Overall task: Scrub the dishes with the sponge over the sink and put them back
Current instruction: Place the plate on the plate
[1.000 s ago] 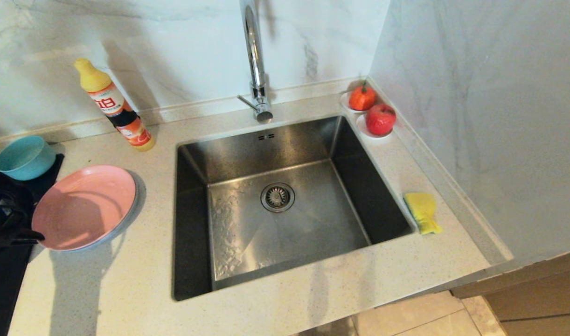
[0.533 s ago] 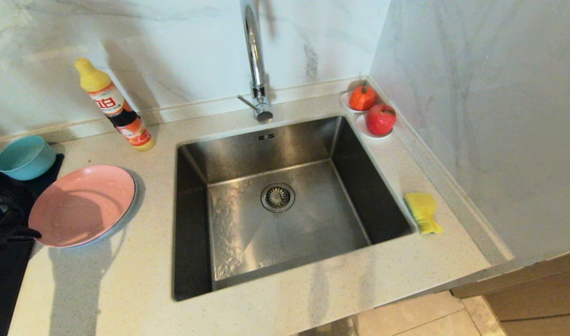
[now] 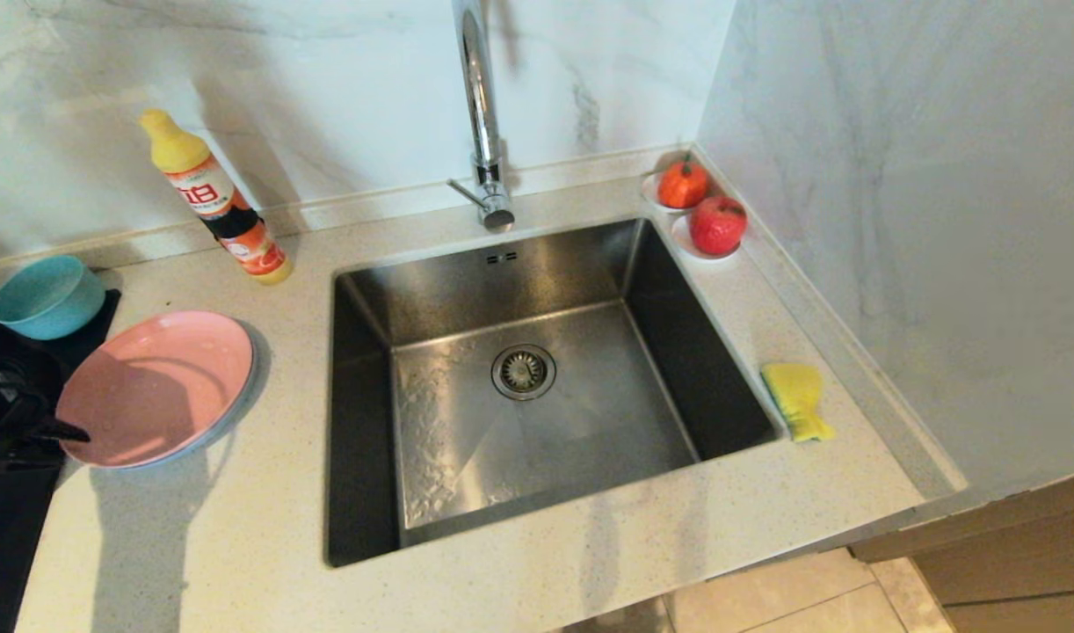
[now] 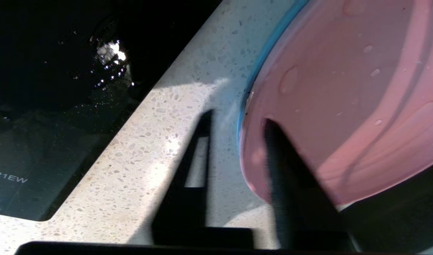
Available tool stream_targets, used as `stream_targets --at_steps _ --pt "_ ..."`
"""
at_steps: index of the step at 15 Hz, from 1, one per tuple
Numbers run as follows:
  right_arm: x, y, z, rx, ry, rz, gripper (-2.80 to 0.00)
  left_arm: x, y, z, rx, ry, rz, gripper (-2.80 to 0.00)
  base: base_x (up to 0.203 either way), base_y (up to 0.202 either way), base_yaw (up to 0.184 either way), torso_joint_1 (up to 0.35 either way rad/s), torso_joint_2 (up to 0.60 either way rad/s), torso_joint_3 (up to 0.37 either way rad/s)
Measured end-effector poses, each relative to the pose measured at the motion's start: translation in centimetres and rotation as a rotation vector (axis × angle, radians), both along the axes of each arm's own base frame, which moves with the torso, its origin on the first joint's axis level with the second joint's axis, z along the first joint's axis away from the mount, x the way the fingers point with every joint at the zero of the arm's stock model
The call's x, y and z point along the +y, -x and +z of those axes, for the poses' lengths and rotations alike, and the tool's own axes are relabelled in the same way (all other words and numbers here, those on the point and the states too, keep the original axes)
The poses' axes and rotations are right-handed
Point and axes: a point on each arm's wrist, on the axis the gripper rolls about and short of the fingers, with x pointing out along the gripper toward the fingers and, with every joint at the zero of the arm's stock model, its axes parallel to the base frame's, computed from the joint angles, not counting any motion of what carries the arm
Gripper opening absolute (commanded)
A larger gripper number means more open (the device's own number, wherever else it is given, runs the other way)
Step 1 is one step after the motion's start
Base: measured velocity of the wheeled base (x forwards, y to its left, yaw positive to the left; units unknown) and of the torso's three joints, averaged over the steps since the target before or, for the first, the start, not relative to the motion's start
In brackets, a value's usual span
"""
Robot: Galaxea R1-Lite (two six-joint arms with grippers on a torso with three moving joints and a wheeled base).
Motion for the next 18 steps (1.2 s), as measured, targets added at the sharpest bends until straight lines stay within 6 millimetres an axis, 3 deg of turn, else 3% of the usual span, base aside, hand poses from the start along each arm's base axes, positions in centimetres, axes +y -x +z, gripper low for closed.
stream_targets --at_steps 7,8,12,18 --pt "0.0 0.0 0.0 0.0 0.0 0.0 -2.8 -0.2 0.2 2.3 -0.034 -0.013 0.003 0.0 0.0 0.0 0.0 0.0 0.0 0.0" --pt "0.0 0.0 0.0 0.0 0.0 0.0 -2.8 -0.3 0.3 2.8 -0.042 -0.018 0.005 -2.8 0.0 0.0 0.0 0.0 0.0 0.0" --pt "0.0 0.0 0.0 0.0 0.0 0.0 -2.8 -0.6 0.7 4.6 -0.083 -0.036 0.025 -2.8 0.0 0.0 0.0 0.0 0.0 0.0" --pt "0.0 0.0 0.0 0.0 0.0 0.0 -2.8 -0.5 0.6 8.9 -0.198 -0.061 0.139 -2.8 0.0 0.0 0.0 0.0 0.0 0.0"
